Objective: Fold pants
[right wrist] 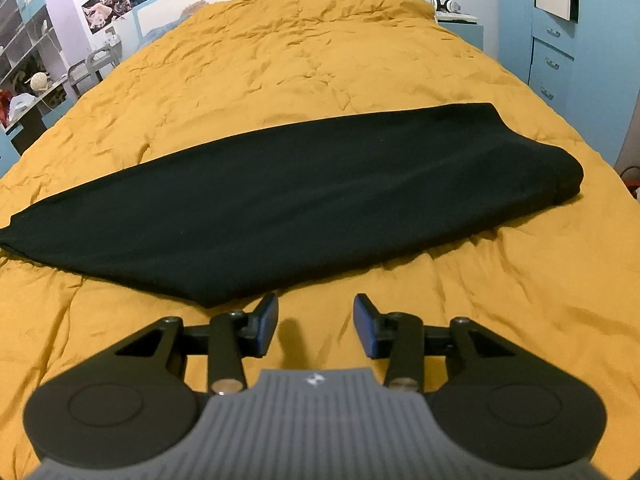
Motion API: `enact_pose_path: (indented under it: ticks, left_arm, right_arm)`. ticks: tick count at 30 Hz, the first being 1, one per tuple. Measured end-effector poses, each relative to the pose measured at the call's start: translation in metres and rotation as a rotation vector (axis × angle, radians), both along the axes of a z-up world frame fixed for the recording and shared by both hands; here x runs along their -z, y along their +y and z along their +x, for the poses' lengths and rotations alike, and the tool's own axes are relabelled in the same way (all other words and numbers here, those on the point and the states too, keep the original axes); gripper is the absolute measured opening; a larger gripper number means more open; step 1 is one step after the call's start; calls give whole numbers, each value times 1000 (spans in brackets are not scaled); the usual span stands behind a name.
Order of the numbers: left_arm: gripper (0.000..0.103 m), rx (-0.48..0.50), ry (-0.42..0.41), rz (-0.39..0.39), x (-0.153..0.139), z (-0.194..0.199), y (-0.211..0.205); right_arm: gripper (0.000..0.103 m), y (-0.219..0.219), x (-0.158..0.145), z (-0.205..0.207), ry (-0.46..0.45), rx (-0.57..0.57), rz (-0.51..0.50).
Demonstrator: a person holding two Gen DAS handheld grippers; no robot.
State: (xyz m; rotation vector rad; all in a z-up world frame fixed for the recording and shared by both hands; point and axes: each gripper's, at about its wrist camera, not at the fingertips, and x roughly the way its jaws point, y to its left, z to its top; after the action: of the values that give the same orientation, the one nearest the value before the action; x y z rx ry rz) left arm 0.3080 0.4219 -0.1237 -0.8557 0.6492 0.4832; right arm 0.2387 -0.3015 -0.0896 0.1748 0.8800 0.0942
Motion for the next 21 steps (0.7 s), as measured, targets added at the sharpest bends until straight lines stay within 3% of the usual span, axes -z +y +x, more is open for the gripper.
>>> enact_pose_path:
  ticks: [4, 5, 8, 13, 14, 16, 17, 21]
  left_arm:
    - [5, -55, -12, -84, 23, -3, 4]
    - [13, -83, -16, -114, 26, -4, 7]
    - [22, -123, -69, -193, 32, -16, 13]
    - [45, -129, -109, -195, 34, -12, 6]
    - [44, -135, -110, -187, 34, -9, 4]
    - [22, -127, -100, -148, 30, -3, -2]
    - [4, -125, -102, -122, 25, -6, -6]
    - [3, -87, -143, 9, -13, -1, -27]
  right_arm:
    - [38, 2, 0, 1, 1, -4, -4]
    - [38, 1, 0, 1, 1, -9, -10]
    - [38, 1, -1, 3, -8, -19, -33]
    - [38, 1, 2, 7, -16, -23, -20]
    - [38, 2, 3, 8, -16, -22, -18]
    - [38, 2, 4, 9, -18, -19, -11]
    - [38, 2, 3, 9, -20, -20, -8]
    - [38, 0, 0, 7, -42, -34, -19]
